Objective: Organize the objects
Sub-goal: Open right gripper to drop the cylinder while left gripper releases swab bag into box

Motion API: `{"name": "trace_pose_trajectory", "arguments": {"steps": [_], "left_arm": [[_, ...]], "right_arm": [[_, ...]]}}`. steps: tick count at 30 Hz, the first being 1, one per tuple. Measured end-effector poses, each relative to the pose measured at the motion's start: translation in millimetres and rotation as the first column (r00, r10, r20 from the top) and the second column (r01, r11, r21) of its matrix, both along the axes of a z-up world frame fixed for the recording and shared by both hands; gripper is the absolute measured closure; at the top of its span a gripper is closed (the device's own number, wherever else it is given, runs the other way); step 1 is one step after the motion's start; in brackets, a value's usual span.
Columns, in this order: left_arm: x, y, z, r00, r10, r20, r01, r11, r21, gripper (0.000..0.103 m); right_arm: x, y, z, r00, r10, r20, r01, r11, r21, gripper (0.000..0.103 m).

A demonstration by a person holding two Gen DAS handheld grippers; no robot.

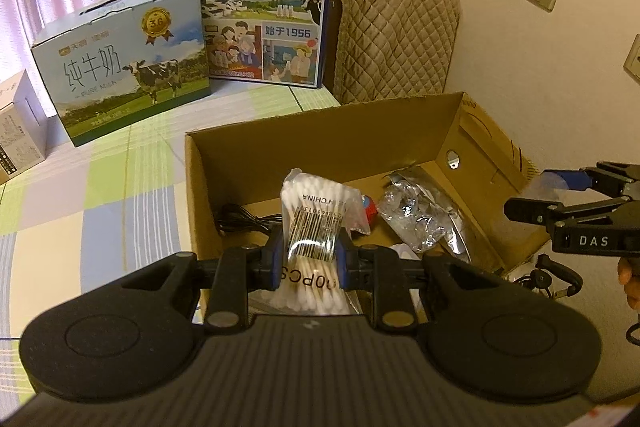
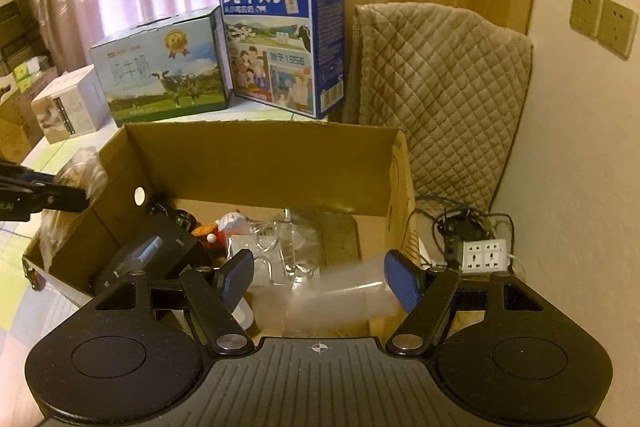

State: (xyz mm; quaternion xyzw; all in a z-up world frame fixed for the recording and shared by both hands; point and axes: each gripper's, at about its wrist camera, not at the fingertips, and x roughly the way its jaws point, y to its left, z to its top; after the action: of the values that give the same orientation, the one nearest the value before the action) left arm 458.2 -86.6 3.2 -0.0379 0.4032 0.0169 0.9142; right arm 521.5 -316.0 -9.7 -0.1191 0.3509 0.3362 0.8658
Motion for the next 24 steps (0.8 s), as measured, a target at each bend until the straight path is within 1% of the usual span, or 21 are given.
{"name": "trace_pose_trajectory", "arguments": {"steps": [2,9,24], "left_arm": [[2.2,-2.0,-1.7,1.0,-0.004,-0.005,0.004,1.0,-0.003,0.082],[9.8,-9.9,-8.4,1.0,-0.018,-0.026,0.018,1.0,-0.004,0.082],[33.8,-23.8,-22.3,0.997,-0.037,-0.063,0.037,0.999,-0.003,0.082]], "right_arm": [[1.7,0.5,-1.0,1.0,0.001,0.002,-0.001,1.0,-0.003,0.034],[11.8,-9.4,1.5,0.999,-0.038,-0.006,0.039,0.999,0.036,0.034],[21.3,-10.6,-3.5,0.999,-0.025,-0.022,0.026,0.999,0.045,0.034]]}}
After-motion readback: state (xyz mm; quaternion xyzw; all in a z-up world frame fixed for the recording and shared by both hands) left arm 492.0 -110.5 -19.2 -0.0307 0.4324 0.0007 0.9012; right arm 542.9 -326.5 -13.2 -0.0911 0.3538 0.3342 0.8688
